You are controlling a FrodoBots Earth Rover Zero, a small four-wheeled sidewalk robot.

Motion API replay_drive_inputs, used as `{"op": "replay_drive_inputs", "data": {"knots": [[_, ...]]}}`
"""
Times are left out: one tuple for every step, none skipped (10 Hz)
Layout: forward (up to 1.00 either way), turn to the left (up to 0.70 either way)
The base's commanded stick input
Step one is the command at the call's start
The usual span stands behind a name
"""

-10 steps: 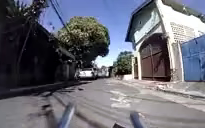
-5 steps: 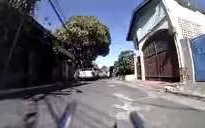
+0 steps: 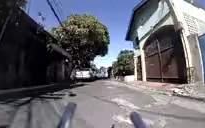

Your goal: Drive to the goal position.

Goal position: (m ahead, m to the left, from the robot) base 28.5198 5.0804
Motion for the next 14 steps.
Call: {"op": "replay_drive_inputs", "data": {"knots": [[1.0, 0.0], [1.0, 0.0], [1.0, 0.0], [1.0, 0.0], [1.0, 0.0], [1.0, 0.0], [1.0, 0.0], [1.0, 0.0], [1.0, 0.0], [1.0, 0.0], [1.0, 0.0], [1.0, 0.0], [1.0, 0.0], [1.0, 0.0]]}}
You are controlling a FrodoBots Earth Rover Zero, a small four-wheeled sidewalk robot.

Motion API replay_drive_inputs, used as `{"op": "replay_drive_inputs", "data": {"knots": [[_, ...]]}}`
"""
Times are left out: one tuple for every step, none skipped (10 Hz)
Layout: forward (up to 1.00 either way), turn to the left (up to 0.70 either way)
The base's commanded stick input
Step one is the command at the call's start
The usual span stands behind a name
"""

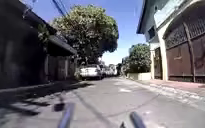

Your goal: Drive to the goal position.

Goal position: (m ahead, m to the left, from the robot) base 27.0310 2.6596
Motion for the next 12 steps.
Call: {"op": "replay_drive_inputs", "data": {"knots": [[1.0, 0.0], [1.0, 0.0], [1.0, 0.0], [1.0, 0.0], [1.0, 0.0], [1.0, 0.0], [1.0, 0.0], [1.0, 0.0], [1.0, 0.0], [1.0, 0.0], [1.0, 0.0], [1.0, 0.0]]}}
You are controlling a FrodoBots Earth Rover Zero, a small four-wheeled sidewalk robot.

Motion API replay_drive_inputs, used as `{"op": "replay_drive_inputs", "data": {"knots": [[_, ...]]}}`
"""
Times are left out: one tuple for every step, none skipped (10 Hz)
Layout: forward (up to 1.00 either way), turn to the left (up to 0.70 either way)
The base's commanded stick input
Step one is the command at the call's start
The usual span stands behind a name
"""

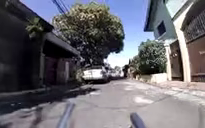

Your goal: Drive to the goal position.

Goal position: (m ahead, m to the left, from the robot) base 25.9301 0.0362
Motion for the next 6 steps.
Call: {"op": "replay_drive_inputs", "data": {"knots": [[1.0, 0.0], [1.0, 0.0], [1.0, 0.0], [1.0, 0.0], [1.0, 0.0], [1.0, 0.12]]}}
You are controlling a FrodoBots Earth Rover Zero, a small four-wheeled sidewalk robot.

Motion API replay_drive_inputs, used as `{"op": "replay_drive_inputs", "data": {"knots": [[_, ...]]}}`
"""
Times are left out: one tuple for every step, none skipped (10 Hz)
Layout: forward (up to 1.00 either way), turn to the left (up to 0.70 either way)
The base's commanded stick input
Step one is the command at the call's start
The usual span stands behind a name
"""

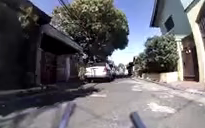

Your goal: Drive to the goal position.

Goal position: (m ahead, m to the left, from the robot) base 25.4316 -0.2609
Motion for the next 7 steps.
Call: {"op": "replay_drive_inputs", "data": {"knots": [[1.0, -0.16], [1.0, -0.34], [1.0, -0.4], [1.0, -0.4], [1.0, -0.4], [1.0, -0.4], [1.0, -0.4]]}}
